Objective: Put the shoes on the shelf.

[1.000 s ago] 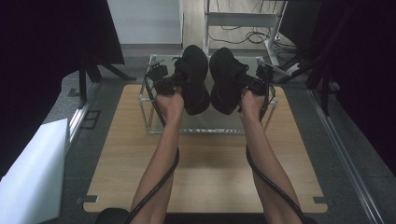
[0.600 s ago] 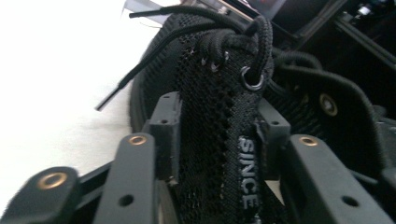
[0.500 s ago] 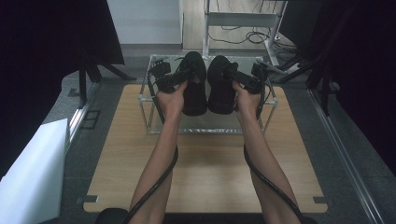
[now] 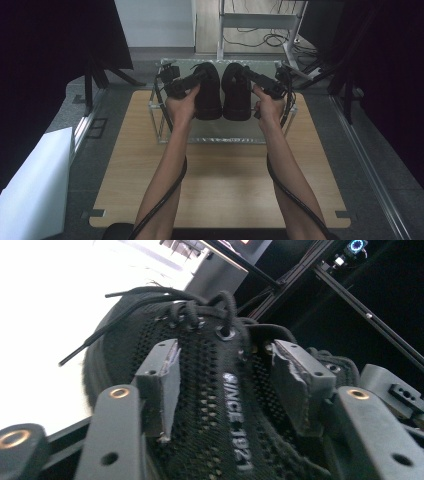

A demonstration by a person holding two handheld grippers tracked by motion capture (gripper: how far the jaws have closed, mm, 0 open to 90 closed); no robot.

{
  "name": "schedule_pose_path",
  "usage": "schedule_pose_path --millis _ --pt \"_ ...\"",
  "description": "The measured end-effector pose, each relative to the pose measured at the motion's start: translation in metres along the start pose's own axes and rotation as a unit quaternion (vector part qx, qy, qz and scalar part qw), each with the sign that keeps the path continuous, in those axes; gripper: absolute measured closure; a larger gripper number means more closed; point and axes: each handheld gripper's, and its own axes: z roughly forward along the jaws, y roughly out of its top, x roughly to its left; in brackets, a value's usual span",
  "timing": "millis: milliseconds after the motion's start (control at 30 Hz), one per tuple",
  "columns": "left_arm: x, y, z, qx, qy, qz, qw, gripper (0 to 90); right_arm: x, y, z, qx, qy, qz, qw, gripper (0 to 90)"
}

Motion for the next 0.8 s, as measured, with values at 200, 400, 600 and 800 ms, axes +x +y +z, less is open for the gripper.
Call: schedule_pose_path --millis 200,400,600,800 --pt "0.009 -0.007 -0.019 -0.009 -0.015 0.002 0.9998 57.3 -0.010 -0.001 -0.016 0.004 0.011 0.002 0.9999 48.4" --pt "0.018 -0.020 -0.040 -0.005 -0.014 0.024 0.9996 69.3 -0.018 -0.012 -0.038 0.015 0.016 -0.011 0.9997 60.9" --pt "0.029 -0.034 -0.042 0.009 0.008 0.042 0.9990 78.9 -0.028 -0.026 -0.042 0.030 -0.037 -0.027 0.9985 76.5" --pt "0.034 -0.042 -0.019 0.042 0.031 0.046 0.9976 88.2 -0.033 -0.035 -0.027 0.055 -0.071 -0.034 0.9954 89.6"
